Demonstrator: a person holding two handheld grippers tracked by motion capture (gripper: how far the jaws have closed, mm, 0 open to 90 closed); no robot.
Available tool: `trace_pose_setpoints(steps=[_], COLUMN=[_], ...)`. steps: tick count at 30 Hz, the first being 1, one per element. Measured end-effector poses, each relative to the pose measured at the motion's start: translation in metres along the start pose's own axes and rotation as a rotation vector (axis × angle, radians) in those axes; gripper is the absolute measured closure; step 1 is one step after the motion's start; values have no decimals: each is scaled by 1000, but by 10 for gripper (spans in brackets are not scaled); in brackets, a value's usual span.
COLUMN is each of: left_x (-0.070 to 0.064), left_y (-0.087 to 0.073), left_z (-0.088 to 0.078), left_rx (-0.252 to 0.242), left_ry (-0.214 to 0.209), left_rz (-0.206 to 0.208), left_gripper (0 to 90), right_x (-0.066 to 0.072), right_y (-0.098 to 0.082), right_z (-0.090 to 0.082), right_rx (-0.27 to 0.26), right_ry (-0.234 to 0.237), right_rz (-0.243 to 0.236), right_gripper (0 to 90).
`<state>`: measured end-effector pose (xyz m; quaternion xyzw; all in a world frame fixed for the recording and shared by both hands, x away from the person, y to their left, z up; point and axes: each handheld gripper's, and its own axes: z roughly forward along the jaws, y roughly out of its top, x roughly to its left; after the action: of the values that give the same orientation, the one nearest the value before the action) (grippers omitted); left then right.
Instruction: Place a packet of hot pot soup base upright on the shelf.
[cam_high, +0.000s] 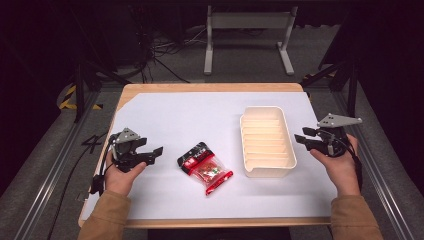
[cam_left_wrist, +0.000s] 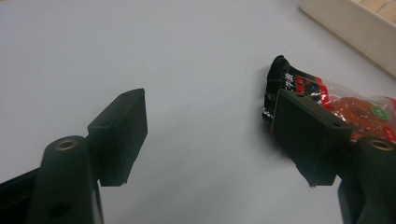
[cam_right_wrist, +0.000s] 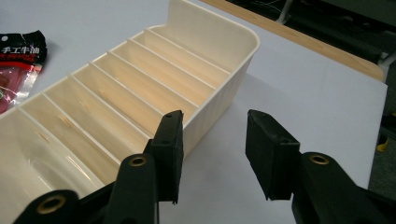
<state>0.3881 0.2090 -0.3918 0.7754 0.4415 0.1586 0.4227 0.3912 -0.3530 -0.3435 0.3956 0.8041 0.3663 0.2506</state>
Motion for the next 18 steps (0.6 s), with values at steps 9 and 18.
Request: trace_pose_setpoints(steps=[9, 18], left_x=[-3, -14], left_y=[8, 13], left_z=[-3, 3], left_rx=[11, 11], left_ry=[2, -103], left_rz=[12, -2], left_gripper=[265, 264], right_x=[-2, 3], right_y=[-7, -5], right_z=[-6, -8], right_rx=[-19, -60], right_ry=[-51, 16], right_rz=[8, 13], right_gripper=[536, 579])
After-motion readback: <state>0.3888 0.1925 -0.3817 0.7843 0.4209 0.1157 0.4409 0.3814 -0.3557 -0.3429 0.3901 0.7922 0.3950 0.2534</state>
